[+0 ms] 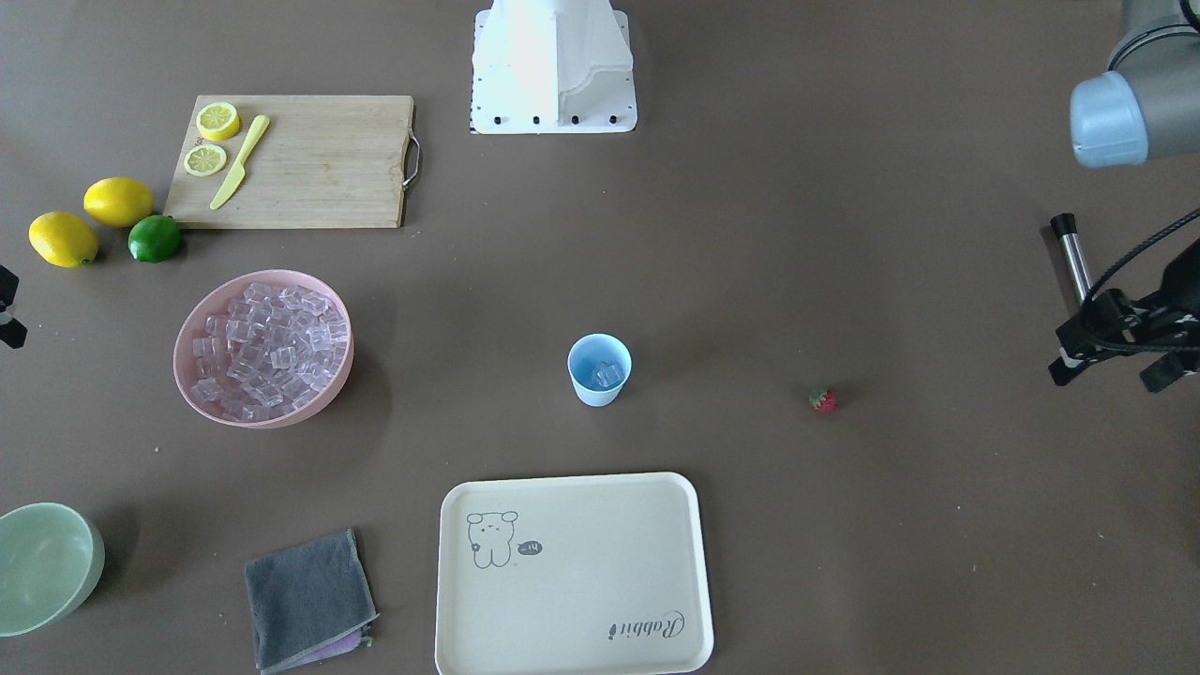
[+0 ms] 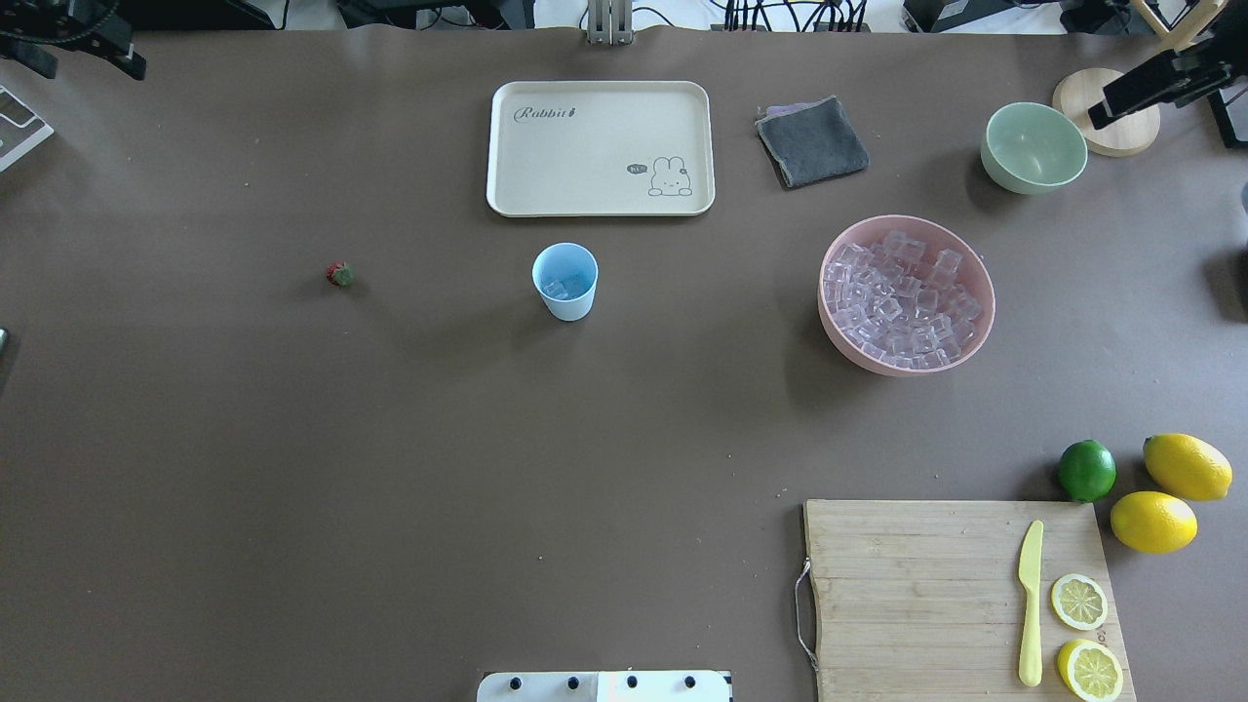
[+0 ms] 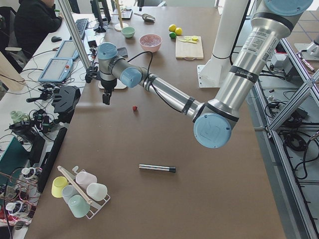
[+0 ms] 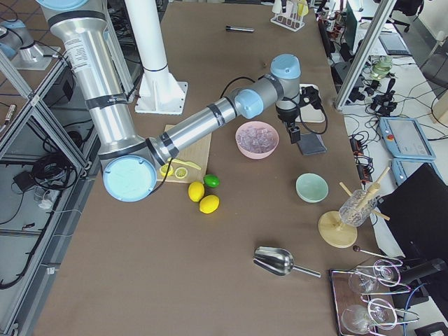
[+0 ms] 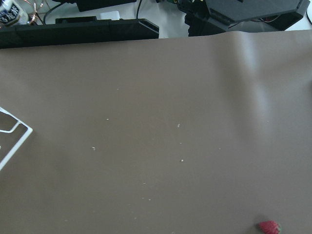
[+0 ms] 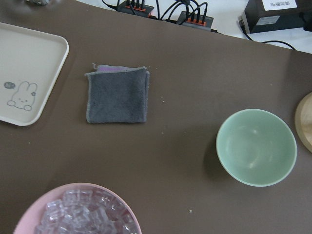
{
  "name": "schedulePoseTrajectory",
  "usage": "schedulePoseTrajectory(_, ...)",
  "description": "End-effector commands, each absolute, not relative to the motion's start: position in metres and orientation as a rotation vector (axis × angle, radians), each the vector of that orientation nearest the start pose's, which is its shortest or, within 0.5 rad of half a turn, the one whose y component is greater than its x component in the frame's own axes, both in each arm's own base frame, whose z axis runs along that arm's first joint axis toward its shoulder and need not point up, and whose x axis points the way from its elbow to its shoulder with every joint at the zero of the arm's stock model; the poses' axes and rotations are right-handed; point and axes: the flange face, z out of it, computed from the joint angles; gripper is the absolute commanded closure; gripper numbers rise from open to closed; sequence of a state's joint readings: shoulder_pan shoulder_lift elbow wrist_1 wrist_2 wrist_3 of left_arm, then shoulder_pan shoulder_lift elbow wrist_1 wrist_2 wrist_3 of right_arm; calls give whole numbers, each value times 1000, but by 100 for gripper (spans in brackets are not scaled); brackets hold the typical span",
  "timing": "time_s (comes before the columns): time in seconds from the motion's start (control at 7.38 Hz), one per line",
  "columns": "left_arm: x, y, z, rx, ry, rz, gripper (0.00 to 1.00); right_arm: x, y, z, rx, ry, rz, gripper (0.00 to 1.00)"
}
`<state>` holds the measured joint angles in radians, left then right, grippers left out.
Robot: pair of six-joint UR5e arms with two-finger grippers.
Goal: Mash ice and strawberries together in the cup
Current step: 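Reach the left gripper toward the red strawberry and lower over it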
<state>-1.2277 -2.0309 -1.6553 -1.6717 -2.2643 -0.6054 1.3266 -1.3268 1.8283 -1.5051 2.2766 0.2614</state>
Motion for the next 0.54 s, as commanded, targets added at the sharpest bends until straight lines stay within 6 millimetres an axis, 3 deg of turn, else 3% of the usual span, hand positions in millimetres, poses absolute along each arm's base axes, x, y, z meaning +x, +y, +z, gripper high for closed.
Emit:
schedulePoseTrajectory(0.0, 266, -613, 285, 224, 888, -18, 2, 40, -539, 507, 302, -820, -162, 1)
schedulePoseTrajectory(0.14, 304, -595, 278, 217, 887, 22, 2, 63, -507, 554, 269, -795, -157, 1)
schedulePoseTrajectory(0.27, 312, -593, 280, 215, 885, 42, 2, 78, -490, 591, 229, -782, -139, 1)
schedulePoseTrajectory(0.41, 308, -591, 280, 217, 886, 40, 2, 79, -482, 600, 215, -780, -133, 1)
